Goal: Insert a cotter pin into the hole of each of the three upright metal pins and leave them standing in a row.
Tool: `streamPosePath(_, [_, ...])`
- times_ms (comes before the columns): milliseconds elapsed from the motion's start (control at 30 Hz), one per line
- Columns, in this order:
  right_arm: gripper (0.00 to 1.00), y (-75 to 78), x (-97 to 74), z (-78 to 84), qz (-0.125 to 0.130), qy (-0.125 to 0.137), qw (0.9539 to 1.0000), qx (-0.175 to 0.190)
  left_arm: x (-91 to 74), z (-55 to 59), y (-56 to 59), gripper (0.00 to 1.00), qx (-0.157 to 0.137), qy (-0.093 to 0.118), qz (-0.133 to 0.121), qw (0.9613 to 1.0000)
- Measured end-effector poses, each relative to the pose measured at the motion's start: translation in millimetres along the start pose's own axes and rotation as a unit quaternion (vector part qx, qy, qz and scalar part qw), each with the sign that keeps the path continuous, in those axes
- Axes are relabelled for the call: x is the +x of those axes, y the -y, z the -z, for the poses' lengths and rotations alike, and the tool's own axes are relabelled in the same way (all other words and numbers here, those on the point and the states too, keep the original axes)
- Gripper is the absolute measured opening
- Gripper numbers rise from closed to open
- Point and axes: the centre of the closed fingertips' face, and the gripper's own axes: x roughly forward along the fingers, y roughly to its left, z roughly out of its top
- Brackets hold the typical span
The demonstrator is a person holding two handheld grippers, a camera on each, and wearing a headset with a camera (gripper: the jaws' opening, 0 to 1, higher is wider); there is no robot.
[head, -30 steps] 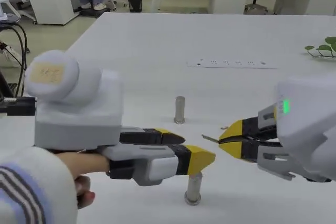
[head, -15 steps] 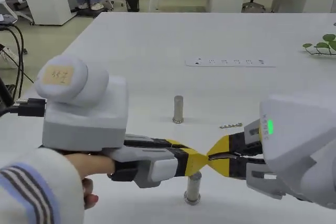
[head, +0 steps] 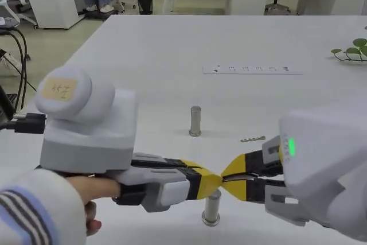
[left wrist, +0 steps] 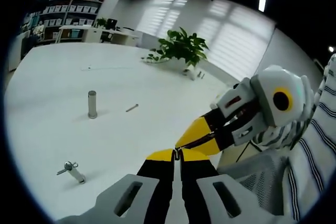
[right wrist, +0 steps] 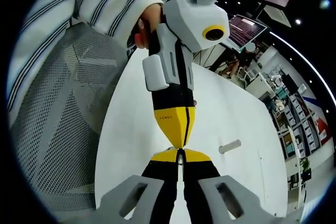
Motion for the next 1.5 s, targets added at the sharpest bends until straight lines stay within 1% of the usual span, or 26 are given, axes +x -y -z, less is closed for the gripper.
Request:
streamPosePath(33, [0.00, -0.3, 0.2, -0.1, -0.001, 0.000, 1.0000, 0.000, -0.1, 0.3, -0.2, 0.00, -0.002, -0.001, 0.000, 1.0000])
streamPosePath(233, [0.00, -3.1, 1.2, -1.5, -0.003, 0.001, 1.0000, 0.003, -1.3, 3.2, 0.3, 0.00, 0.011, -0.007, 0.003, 0.9999])
streamPosePath(333, [0.00, -3.9, 1.7, -2.2, -0.004, 0.005, 0.9999, 0.009, -2.1, 3.8, 0.2, 0.00, 0.006, -0.008, 0.004, 0.9999])
streamPosePath(367, [0.00, -3.7, 1.7, -2.3, -0.003, 0.005, 0.9999, 0.010, -2.5, 3.6, 0.4, 0.00, 0.017, -0.006, 0.003, 0.9998])
streamPosePath(400, [0.00, -3.9, 1.9, -2.5, -0.004, 0.005, 0.9999, 0.011, -2.8, 3.1, -0.1, 0.00, 0.050, -0.007, 0.004, 0.9987])
streamPosePath(433, [0.00, -3.9, 2.1, -2.8, -0.004, 0.006, 0.9999, 0.010, -3.3, 3.3, 0.2, 0.00, 0.059, -0.007, 0.002, 0.9982])
streamPosePath(467, [0.00, -4.3, 2.5, -3.1, -0.004, 0.005, 0.9999, 0.008, -3.2, 4.3, 1.5, 0.00, 0.048, -0.009, 0.001, 0.9988])
streamPosePath(567, [0.00, -4.9, 3.4, -4.0, -0.004, 0.007, 0.9999, 0.007, -4.3, 4.9, -0.5, 0.00, 0.044, -0.011, -0.003, 0.9990])
streamPosePath(633, [0.00, -4.9, 3.8, -4.6, -0.004, 0.008, 0.9999, 0.007, -5.3, 5.0, -1.2, 0.00, 0.030, -0.011, -0.005, 0.9995])
streamPosePath(833, [0.00, -2.8, 3.3, -7.5, 0.000, 0.019, 0.9998, 0.001, -7.4, 2.6, -1.7, 0.00, 0.031, -0.006, -0.007, 0.9995])
streamPosePath(900, [0.00, -2.4, 3.0, -8.1, -0.001, 0.026, 0.9996, 0.006, -7.8, 2.8, -2.3, 0.00, 0.030, -0.006, -0.008, 0.9995])
streamPosePath(933, [0.00, -0.6, 2.7, -7.9, 0.004, 0.029, 0.9995, 0.011, -8.0, 2.7, -2.9, 0.00, 0.029, -0.005, -0.008, 0.9995])
streamPosePath(1033, [0.16, 4.9, 2.0, -4.1, 0.015, 0.035, 0.9989, 0.028, -9.0, 4.8, -3.1, 0.00, 0.037, -0.010, -0.009, 0.9992])
streamPosePath(1067, [0.19, 6.1, 1.5, -2.4, 0.016, 0.034, 0.9988, 0.032, -9.3, 5.0, -2.7, 0.00, 0.037, -0.010, -0.008, 0.9993])
streamPosePath(1133, [0.18, 5.9, 0.1, 2.7, 0.009, 0.031, 0.9984, 0.046, -10.2, 4.8, -1.1, 0.00, 0.034, -0.008, -0.002, 0.9994])
streamPosePath(1167, [0.18, 4.7, -0.4, 4.9, 0.003, 0.030, 0.9977, 0.061, -10.7, 4.3, -0.5, 0.00, 0.040, -0.007, -0.001, 0.9992])
streamPosePath(1200, [0.17, 3.0, -1.3, 8.8, -0.006, 0.025, 0.9964, 0.081, -12.0, 1.6, 2.9, 0.00, 0.067, -0.004, 0.008, 0.9977])
streamPosePath(1233, [0.15, 2.4, -1.7, 10.7, -0.012, 0.024, 0.9955, 0.091, -12.9, -3.5, 5.5, 0.00, 0.077, 0.010, 0.009, 0.9969])
streamPosePath(1267, [0.14, 3.0, -3.1, 10.5, -0.016, 0.031, 0.9942, 0.101, -14.5, -6.7, 10.1, 0.00, 0.077, 0.016, 0.017, 0.9967])
streamPosePath(1300, [0.14, 3.2, -4.2, 9.5, -0.019, 0.039, 0.9930, 0.110, -16.7, -11.7, 15.2, 0.00, 0.095, 0.025, 0.026, 0.9948])
streamPosePath(1333, [0.16, 2.6, -5.8, 8.1, -0.025, 0.048, 0.9910, 0.122, -18.4, -14.5, 17.0, 0.00, 0.109, 0.028, 0.026, 0.9933])
streamPosePath(1367, [0.17, 2.0, -7.8, 7.0, -0.035, 0.057, 0.9873, 0.144, -20.9, -16.9, 19.9, 0.00, 0.127, 0.028, 0.028, 0.9910])
streamPosePath(1400, [0.18, 1.2, -9.5, 6.2, -0.043, 0.064, 0.9843, 0.159, -22.5, -19.1, 21.5, 0.00, 0.136, 0.030, 0.029, 0.9899])
streamPosePath(1433, [0.19, 1.6, -11.9, 4.4, -0.054, 0.076, 0.9777, 0.188, -24.8, -22.7, 24.3, 0.00, 0.151, 0.034, 0.032, 0.9874])
streamPosePath(1467, [0.19, 1.1, -13.8, 3.0, -0.063, 0.084, 0.9734, 0.204, -26.4, -24.6, 25.8, 0.00, 0.156, 0.035, 0.033, 0.9866])
streamPosePath(1500, [0.17, 1.5, -16.8, 2.7, -0.072, 0.090, 0.9678, 0.223, -28.7, -26.9, 28.5, 0.00, 0.169, 0.035, 0.036, 0.9844])
